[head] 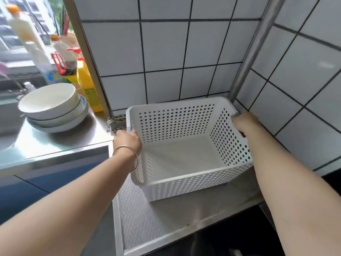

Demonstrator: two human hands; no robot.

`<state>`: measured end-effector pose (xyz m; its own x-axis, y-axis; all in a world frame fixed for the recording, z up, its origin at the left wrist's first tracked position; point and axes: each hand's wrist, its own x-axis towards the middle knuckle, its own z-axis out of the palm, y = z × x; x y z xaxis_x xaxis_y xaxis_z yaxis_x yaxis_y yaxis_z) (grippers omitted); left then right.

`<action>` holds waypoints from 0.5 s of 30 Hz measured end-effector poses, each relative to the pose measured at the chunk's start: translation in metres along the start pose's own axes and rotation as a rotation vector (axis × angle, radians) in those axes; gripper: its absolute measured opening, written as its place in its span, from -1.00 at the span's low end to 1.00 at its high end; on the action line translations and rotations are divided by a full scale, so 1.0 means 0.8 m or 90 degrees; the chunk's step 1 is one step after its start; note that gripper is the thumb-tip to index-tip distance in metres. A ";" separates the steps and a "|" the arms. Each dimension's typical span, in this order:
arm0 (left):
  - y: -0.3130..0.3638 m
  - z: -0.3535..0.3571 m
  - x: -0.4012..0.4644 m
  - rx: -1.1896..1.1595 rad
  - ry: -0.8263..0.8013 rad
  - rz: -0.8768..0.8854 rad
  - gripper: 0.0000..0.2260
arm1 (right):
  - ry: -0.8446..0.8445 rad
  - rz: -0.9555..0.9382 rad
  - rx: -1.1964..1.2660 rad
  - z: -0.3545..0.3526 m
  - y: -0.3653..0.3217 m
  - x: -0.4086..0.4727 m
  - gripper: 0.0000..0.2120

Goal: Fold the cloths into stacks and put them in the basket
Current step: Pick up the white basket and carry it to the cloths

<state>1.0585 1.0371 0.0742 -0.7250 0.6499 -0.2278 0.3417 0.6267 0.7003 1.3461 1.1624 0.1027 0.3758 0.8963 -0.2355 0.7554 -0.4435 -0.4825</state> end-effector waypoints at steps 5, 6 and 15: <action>-0.023 -0.044 0.018 0.018 0.002 -0.026 -0.61 | -0.096 -0.009 0.055 -0.008 -0.040 -0.029 -0.46; -0.027 -0.065 0.023 0.017 0.008 -0.022 -0.61 | -0.101 -0.032 0.064 -0.013 -0.053 -0.046 -0.48; -0.085 -0.331 0.035 -0.058 0.161 0.071 -0.60 | -0.042 -0.266 0.070 -0.035 -0.188 -0.255 -0.60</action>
<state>0.8566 0.8987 0.1994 -0.8158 0.5779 0.0220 0.3811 0.5087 0.7720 1.1711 1.0465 0.2471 0.0122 0.9985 -0.0536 0.7723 -0.0435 -0.6338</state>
